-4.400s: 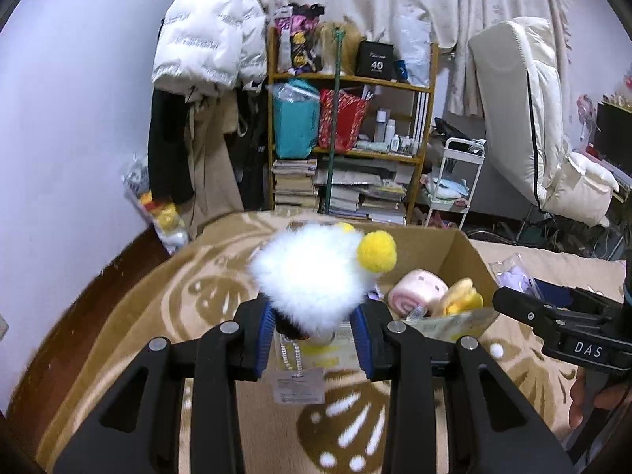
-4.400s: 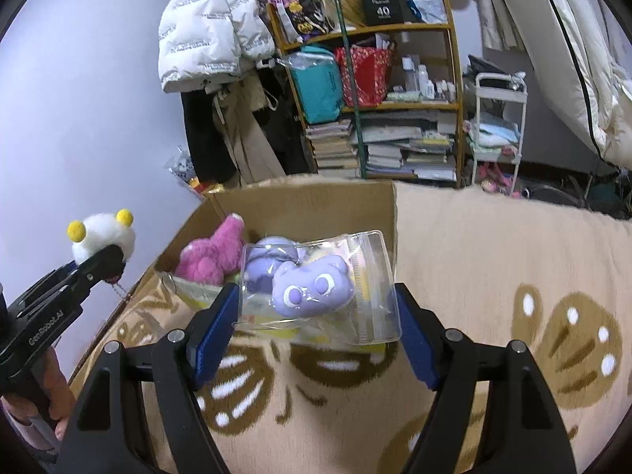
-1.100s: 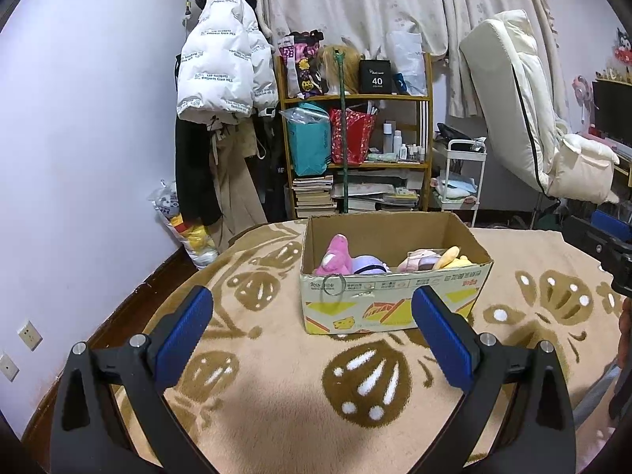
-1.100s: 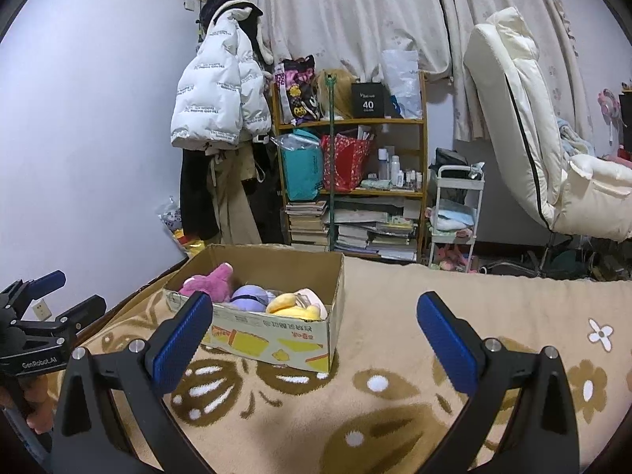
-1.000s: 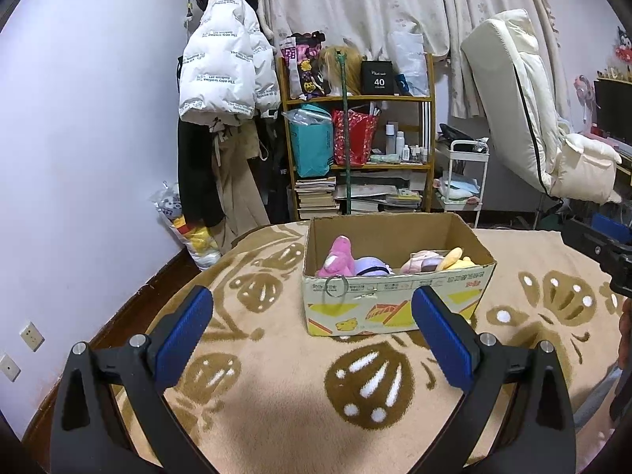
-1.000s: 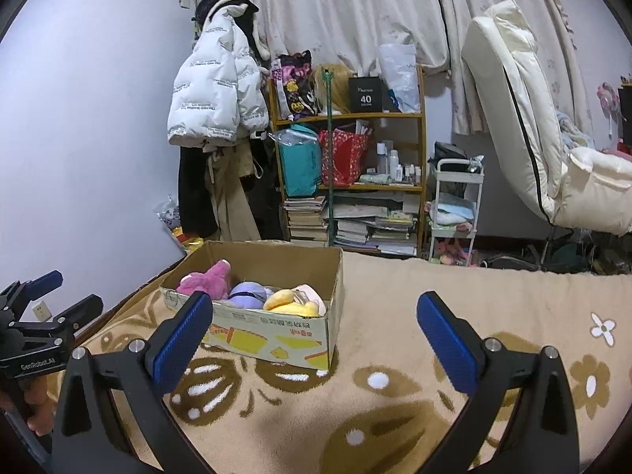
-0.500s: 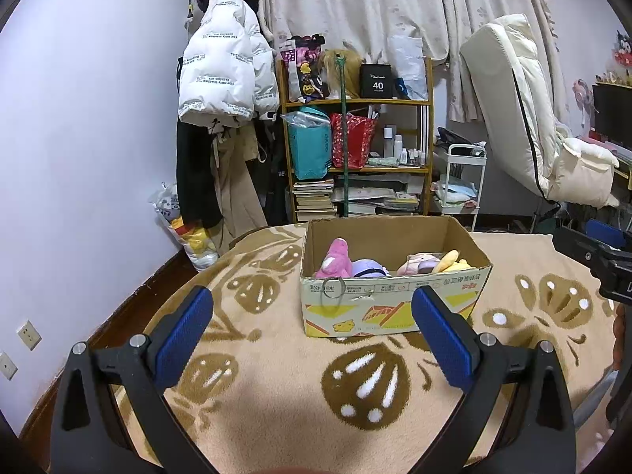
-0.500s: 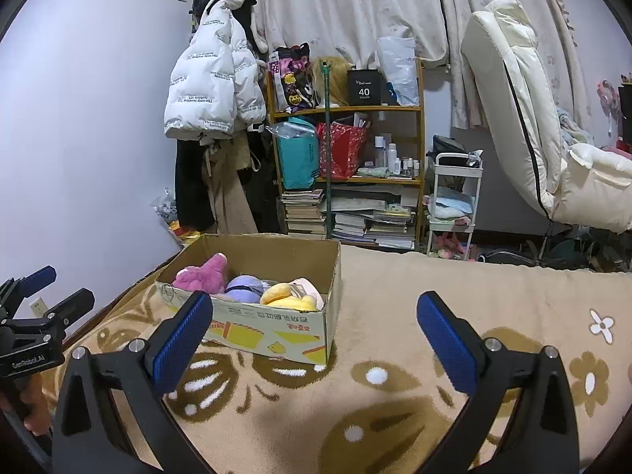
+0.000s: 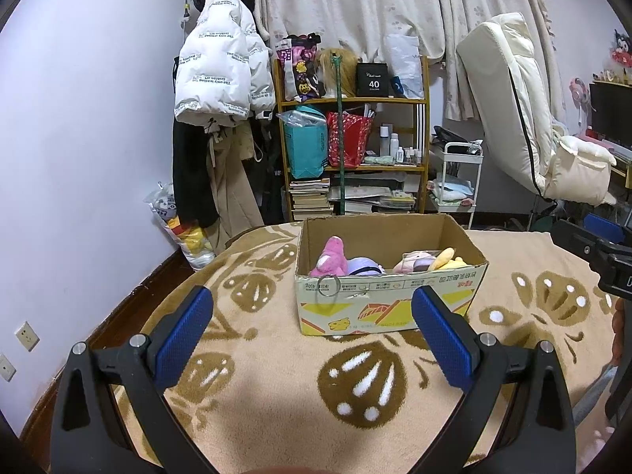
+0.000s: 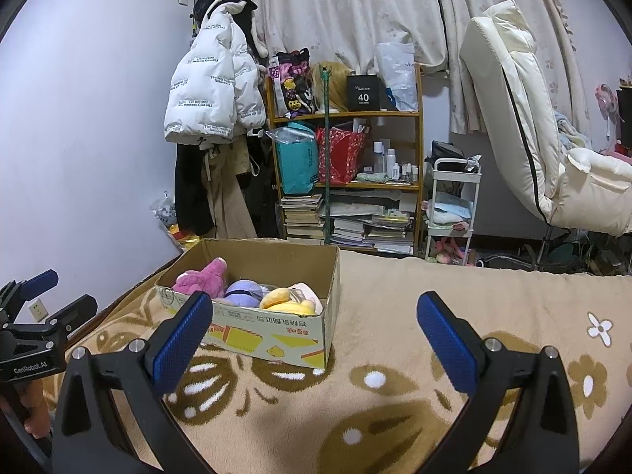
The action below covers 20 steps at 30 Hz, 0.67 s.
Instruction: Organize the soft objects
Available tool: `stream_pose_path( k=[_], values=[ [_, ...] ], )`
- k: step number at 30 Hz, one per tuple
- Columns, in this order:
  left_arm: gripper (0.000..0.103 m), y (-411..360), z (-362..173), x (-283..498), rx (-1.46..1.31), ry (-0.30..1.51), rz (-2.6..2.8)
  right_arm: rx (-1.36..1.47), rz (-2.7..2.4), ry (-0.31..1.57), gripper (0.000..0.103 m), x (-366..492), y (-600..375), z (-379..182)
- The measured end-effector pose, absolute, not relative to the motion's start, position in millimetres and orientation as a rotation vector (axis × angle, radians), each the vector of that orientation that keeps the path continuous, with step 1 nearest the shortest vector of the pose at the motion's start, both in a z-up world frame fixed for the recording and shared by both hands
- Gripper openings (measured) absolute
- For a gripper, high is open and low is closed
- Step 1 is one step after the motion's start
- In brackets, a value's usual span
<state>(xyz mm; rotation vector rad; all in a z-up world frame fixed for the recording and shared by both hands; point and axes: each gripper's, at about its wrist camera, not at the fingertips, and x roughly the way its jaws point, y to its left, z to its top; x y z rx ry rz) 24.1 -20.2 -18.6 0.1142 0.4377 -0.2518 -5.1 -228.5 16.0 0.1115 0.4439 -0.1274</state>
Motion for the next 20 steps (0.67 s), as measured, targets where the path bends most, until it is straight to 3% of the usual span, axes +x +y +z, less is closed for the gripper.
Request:
stream_pose_path(
  k=[20],
  values=[
    [0.1,-19.7,-22.8,23.3,0.131,0.433,-0.248,0.11,-0.126,0.444,0.103,-5.7,-230.1,16.7]
  ],
)
